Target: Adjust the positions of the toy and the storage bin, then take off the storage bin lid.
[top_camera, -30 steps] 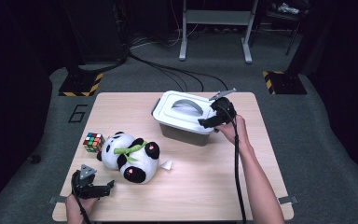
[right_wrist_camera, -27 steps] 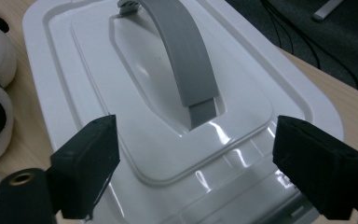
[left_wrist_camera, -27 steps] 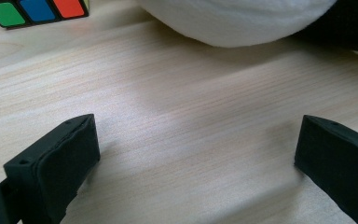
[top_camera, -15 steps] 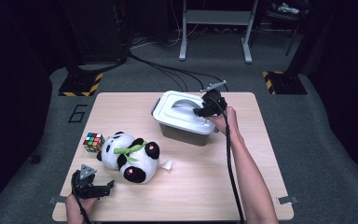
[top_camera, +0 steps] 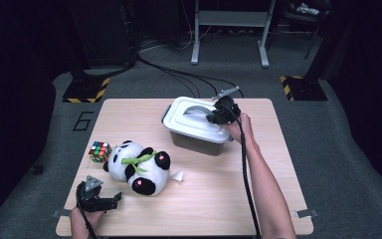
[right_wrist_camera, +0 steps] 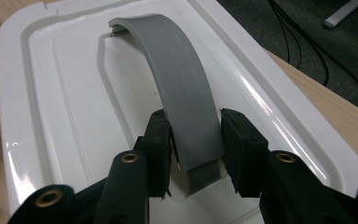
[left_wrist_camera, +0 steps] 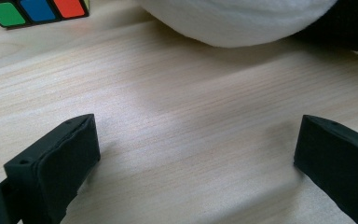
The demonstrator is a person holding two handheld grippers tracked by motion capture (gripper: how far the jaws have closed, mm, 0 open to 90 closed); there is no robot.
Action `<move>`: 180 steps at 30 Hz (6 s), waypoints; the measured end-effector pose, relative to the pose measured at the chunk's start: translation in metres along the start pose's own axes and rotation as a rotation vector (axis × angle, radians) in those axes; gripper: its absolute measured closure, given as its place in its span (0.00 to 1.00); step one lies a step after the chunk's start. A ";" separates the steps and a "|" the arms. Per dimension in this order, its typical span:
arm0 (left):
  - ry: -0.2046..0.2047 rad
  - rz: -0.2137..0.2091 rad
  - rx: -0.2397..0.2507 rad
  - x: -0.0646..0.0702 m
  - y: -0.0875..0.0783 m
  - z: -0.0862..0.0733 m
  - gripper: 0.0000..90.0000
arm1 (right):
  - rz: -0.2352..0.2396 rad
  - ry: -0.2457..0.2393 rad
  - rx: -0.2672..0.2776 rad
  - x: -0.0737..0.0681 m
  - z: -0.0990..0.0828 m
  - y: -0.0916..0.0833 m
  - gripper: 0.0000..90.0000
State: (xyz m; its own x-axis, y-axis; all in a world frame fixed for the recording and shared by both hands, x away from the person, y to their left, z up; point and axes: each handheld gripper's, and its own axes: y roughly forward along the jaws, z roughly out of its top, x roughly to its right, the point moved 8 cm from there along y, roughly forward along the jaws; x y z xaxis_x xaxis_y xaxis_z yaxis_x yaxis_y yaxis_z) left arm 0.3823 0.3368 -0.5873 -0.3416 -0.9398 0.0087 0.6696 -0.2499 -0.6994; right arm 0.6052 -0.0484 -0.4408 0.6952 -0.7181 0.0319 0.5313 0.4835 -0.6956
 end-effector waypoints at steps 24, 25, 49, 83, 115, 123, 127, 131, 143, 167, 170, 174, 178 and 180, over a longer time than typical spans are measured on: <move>-0.002 0.000 0.002 0.000 0.000 0.000 0.00 | -0.101 0.076 -0.050 -0.012 -0.014 -0.017 0.73; 0.000 0.001 0.000 0.000 0.000 0.000 0.00 | -0.099 0.082 -0.053 -0.013 -0.015 -0.018 0.73; 0.000 0.000 0.001 0.000 0.000 0.000 0.00 | -0.007 -0.055 -0.032 -0.014 0.024 -0.009 0.65; 0.015 -0.001 -0.012 -0.001 -0.001 -0.001 0.00 | -0.033 0.101 -0.056 -0.054 0.009 -0.024 0.75; -0.001 0.000 0.002 0.000 0.000 0.000 0.00 | -0.025 0.118 -0.029 -0.085 0.015 -0.016 0.75; 0.000 -0.001 0.001 0.000 0.000 0.000 0.00 | -0.038 0.101 -0.013 -0.086 0.015 -0.016 0.75; 0.001 0.001 0.002 0.000 0.000 0.000 0.00 | -0.051 0.096 -0.002 -0.085 0.017 -0.018 0.75; -0.001 0.001 0.009 0.000 0.001 0.001 0.00 | -0.066 0.079 0.018 -0.083 0.023 -0.027 0.75; 0.000 0.001 0.007 0.000 0.001 0.000 0.00 | -0.108 0.045 0.039 -0.077 0.029 -0.053 0.75; -0.001 0.000 0.002 0.000 0.000 0.000 0.00 | -0.173 0.136 0.091 -0.034 0.006 -0.102 0.75; 0.000 0.001 0.002 0.000 0.000 0.000 0.00 | -0.188 0.145 0.096 -0.027 0.002 -0.108 0.75; 0.000 0.001 0.002 0.000 0.000 0.000 0.00 | -0.205 0.158 0.103 -0.017 -0.004 -0.114 0.75; 0.001 0.003 0.002 -0.001 0.000 0.000 0.00 | -0.228 0.173 0.108 -0.008 -0.010 -0.120 0.75; -0.001 0.002 0.003 0.000 0.000 0.000 0.00 | -0.235 0.182 0.108 -0.002 -0.014 -0.122 0.75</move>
State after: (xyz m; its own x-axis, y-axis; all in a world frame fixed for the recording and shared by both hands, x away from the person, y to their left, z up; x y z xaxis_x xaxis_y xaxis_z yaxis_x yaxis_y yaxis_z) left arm 0.3828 0.3371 -0.5873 -0.3397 -0.9405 0.0084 0.6719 -0.2490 -0.6975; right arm 0.5319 -0.1130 -0.3663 0.4546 -0.8894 0.0475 0.7222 0.3369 -0.6041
